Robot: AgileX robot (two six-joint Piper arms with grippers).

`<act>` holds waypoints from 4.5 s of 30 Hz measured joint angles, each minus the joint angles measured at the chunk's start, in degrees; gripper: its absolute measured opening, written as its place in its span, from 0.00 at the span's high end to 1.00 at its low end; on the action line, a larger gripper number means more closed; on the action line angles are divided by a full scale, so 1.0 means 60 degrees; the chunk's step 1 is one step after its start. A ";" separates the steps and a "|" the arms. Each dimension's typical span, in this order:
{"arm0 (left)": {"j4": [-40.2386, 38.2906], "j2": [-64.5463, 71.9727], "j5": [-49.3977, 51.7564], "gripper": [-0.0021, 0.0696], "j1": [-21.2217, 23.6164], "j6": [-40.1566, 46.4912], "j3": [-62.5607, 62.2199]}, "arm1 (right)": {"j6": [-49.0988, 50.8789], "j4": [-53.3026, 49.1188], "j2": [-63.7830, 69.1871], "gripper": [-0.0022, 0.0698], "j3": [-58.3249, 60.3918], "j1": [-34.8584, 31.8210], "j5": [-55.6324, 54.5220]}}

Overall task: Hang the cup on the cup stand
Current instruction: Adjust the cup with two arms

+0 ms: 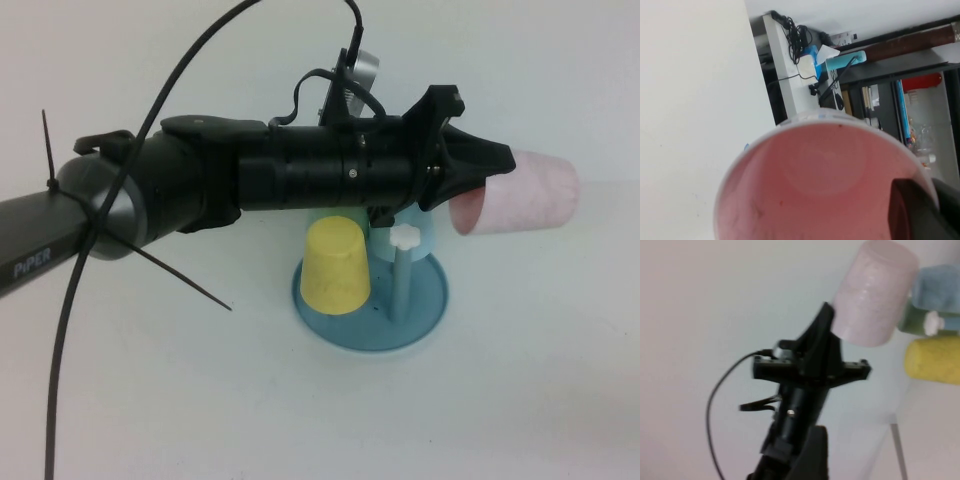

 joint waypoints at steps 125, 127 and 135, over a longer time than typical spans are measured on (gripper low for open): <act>0.0002 -0.0308 0.2157 0.57 0.0324 0.1784 -0.2966 | -0.3073 0.0002 1.0946 0.13 -0.9899 0.0000 0.1421; 0.0002 -0.0308 0.2423 0.48 0.0450 0.1784 -0.2966 | -0.3118 0.0002 1.0946 0.13 -0.9899 0.0000 0.1421; 0.0025 -0.0326 0.3899 0.41 0.1335 0.1991 -0.2966 | -0.3919 0.0002 1.0960 0.13 -0.9899 0.0000 0.1024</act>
